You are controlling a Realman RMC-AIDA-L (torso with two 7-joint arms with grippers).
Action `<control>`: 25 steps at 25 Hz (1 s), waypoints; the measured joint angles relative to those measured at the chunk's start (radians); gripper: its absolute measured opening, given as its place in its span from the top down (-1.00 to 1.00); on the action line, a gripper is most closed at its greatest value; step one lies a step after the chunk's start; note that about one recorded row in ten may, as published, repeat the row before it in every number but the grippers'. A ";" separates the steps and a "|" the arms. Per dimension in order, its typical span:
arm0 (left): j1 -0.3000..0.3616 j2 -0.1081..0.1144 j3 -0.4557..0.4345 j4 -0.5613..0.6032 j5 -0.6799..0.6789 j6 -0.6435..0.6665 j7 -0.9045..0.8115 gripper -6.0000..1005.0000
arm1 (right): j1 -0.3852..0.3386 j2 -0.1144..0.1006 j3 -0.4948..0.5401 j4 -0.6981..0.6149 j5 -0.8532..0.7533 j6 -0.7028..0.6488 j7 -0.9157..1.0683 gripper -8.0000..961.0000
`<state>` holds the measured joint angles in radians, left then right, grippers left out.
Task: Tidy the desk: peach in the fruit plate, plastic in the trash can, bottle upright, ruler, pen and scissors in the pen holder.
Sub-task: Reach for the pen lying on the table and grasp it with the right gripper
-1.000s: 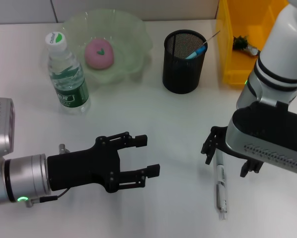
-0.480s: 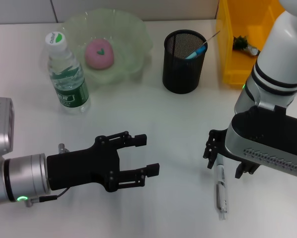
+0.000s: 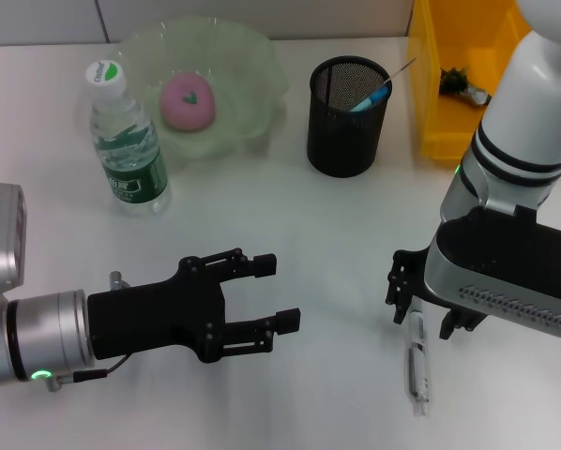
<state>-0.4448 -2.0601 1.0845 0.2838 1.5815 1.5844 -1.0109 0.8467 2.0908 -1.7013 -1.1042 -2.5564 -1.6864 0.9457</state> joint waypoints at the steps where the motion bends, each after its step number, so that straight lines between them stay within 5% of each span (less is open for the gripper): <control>1: 0.000 0.000 0.000 0.000 0.000 0.000 0.000 -0.56 | 0.002 0.000 0.000 0.005 0.002 0.000 -0.002 0.00; 25: 0.002 0.001 -0.001 0.000 0.000 -0.001 0.000 -0.56 | 0.009 0.000 -0.072 0.032 0.004 0.051 0.003 0.05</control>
<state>-0.4432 -2.0589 1.0834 0.2838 1.5815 1.5830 -1.0105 0.8559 2.0908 -1.7731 -1.0718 -2.5525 -1.6351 0.9490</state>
